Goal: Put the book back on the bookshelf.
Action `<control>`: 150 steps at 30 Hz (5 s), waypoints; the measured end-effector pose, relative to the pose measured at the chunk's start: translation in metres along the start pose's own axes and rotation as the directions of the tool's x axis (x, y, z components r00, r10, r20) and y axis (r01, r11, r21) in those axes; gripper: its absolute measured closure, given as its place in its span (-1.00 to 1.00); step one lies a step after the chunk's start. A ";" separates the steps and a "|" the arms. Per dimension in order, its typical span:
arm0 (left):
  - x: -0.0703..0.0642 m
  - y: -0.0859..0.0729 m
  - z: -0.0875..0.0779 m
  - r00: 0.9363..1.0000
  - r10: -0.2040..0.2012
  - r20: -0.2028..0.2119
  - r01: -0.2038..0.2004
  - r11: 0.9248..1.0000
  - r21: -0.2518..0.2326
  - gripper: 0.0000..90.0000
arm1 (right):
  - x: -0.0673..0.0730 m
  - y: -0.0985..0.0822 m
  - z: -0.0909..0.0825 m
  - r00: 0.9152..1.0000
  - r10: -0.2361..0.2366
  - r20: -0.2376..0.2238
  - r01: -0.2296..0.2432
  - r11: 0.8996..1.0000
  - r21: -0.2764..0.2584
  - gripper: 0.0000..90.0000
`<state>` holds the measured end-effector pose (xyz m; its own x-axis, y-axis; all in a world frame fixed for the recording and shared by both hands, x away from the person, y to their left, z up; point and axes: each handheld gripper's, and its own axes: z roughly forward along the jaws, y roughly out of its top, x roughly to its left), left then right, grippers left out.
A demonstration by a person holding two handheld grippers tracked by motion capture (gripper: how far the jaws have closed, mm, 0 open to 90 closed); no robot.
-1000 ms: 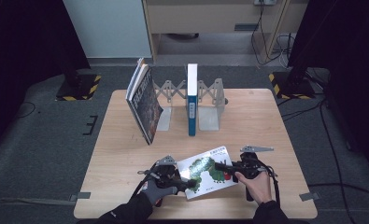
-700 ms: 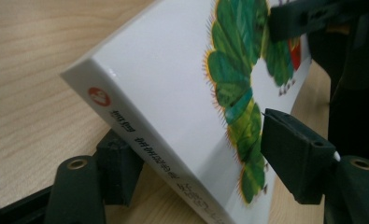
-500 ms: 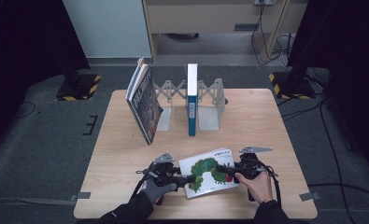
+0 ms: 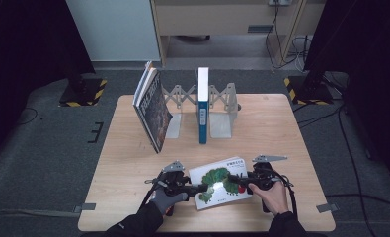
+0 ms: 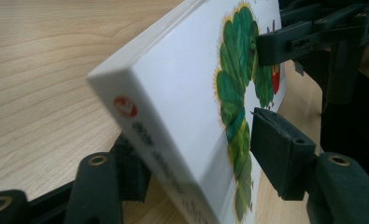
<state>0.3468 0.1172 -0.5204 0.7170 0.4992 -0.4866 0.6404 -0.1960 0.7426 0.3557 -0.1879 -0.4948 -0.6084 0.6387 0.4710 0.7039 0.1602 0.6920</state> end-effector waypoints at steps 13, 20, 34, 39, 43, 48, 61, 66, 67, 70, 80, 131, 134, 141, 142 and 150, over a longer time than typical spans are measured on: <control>-0.004 0.001 -0.006 1.000 -0.004 0.029 0.004 1.000 0.024 0.28 | 0.001 0.002 -0.002 1.000 -0.015 0.005 0.016 1.000 -0.026 0.16; -0.009 0.003 -0.008 0.999 -0.010 0.039 0.008 0.999 0.034 0.42 | 0.001 0.002 -0.002 1.000 -0.022 0.014 0.023 0.997 -0.071 -0.04; -0.020 0.008 -0.012 1.000 0.025 0.014 -0.025 0.998 0.052 0.64 | -0.019 0.002 -0.017 0.977 -0.038 0.209 0.071 0.986 -0.154 -0.49; -0.025 0.011 -0.014 1.000 0.031 -0.001 -0.031 0.999 0.044 0.64 | -0.023 0.001 -0.020 0.970 -0.030 0.243 0.070 0.985 -0.156 -0.51; -0.025 0.014 -0.018 1.000 0.021 -0.002 -0.021 1.000 0.023 0.65 | -0.029 0.000 -0.023 0.959 -0.026 0.281 0.070 0.986 -0.149 -0.51; -0.027 0.022 -0.026 0.999 0.030 -0.018 -0.030 1.000 0.003 0.65 | -0.037 -0.002 -0.025 0.937 -0.028 0.348 0.073 0.991 -0.116 -0.55; -0.027 0.040 -0.049 0.999 0.016 -0.044 -0.020 0.997 -0.072 0.65 | -0.060 -0.010 -0.023 0.884 -0.052 0.465 0.041 0.999 0.033 -0.62; -0.028 0.046 -0.058 0.998 0.018 -0.066 -0.024 0.995 -0.094 0.66 | -0.063 -0.012 -0.020 0.876 -0.064 0.478 0.037 0.997 0.066 -0.65; -0.028 0.047 -0.059 0.997 0.022 -0.071 -0.029 0.995 -0.099 0.66 | -0.063 -0.012 -0.019 0.876 -0.064 0.479 0.033 0.997 0.072 -0.65; -0.028 0.051 -0.062 0.996 0.032 -0.088 -0.042 0.993 -0.108 0.65 | -0.064 -0.014 -0.018 0.872 -0.066 0.485 0.027 0.996 0.087 -0.67; -0.030 0.067 -0.067 0.989 0.057 -0.136 -0.076 0.988 -0.137 0.65 | -0.063 -0.018 -0.014 0.847 -0.127 0.515 0.077 0.990 0.117 -0.76; -0.025 0.145 0.000 0.902 0.021 -0.431 -0.187 0.919 -0.346 0.65 | -0.067 -0.027 -0.011 0.832 -0.138 0.537 0.121 0.990 0.067 -0.96; -0.025 0.145 0.008 0.893 0.028 -0.449 -0.201 0.917 -0.343 0.65 | -0.067 -0.027 -0.011 0.832 -0.137 0.537 0.120 0.991 0.067 -0.96; -0.022 0.150 0.022 0.884 0.022 -0.467 -0.206 0.915 -0.348 0.65 | -0.067 -0.027 -0.011 0.832 -0.138 0.537 0.121 0.990 0.067 -0.96; -0.022 0.150 0.025 0.883 0.022 -0.469 -0.207 0.915 -0.347 0.65 | -0.067 -0.027 -0.011 0.832 -0.138 0.538 0.121 0.990 0.067 -0.96; -0.019 0.150 0.042 0.864 0.032 -0.503 -0.226 0.917 -0.330 0.65 | -0.067 -0.027 -0.011 0.832 -0.138 0.537 0.121 0.990 0.067 -0.96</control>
<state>0.4404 0.0428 -0.4194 0.5011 0.8495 -0.1654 0.3346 -0.0139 0.9423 0.3739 -0.2435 -0.5391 -0.4064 0.9137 0.0021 0.6478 0.2865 0.7058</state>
